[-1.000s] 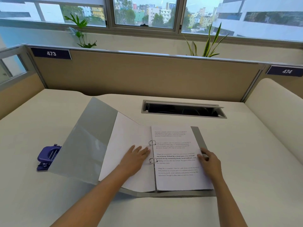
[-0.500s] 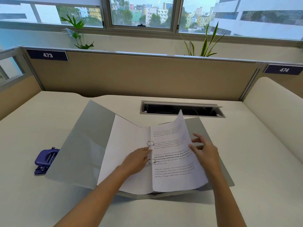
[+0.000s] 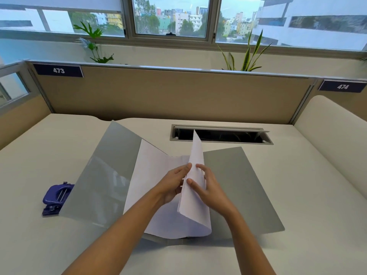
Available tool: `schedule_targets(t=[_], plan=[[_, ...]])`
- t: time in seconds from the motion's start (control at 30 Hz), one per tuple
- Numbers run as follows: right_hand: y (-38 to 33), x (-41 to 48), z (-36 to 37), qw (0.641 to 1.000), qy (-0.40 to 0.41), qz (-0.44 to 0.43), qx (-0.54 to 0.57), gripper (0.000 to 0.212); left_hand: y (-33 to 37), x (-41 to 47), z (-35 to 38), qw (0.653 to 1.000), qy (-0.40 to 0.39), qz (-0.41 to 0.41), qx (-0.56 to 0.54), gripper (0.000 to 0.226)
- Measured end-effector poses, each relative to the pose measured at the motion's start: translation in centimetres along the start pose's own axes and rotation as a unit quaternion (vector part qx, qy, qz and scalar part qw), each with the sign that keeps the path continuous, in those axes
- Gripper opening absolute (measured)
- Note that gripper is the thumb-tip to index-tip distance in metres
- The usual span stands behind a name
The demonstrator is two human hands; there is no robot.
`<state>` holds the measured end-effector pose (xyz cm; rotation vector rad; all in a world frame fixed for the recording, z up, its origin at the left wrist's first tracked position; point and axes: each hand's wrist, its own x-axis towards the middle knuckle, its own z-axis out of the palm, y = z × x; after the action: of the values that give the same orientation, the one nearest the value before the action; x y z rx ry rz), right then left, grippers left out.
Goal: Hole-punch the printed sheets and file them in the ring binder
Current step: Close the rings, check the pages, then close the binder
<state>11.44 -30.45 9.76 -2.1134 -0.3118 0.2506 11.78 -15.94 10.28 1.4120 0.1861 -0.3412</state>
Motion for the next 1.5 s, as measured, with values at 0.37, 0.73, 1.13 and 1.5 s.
schedule_targets(t=[0.37, 0.73, 1.13, 1.5], plan=[[-1.2, 0.4, 0.8, 0.992, 0.015, 0.063, 0.105, 0.052, -0.2, -0.1, 1.2, 0.996, -0.025, 0.011, -0.089, 0.033], [-0.5, 0.5, 0.3, 0.984, -0.011, 0.069, 0.166, 0.039, 0.1, -0.1, 0.9, 0.999, 0.034, 0.009, -0.023, 0.029], [0.6, 0.2, -3.2, 0.992, 0.095, 0.065, 0.054, 0.038, 3.1, -1.0, -2.0, 0.931, 0.263, 0.090, 0.236, 0.021], [7.2, -2.0, -5.0, 0.964, 0.155, 0.159, 0.148, 0.036, 6.9, -4.1, -7.8, 0.830, 0.372, 0.105, 0.402, 0.032]])
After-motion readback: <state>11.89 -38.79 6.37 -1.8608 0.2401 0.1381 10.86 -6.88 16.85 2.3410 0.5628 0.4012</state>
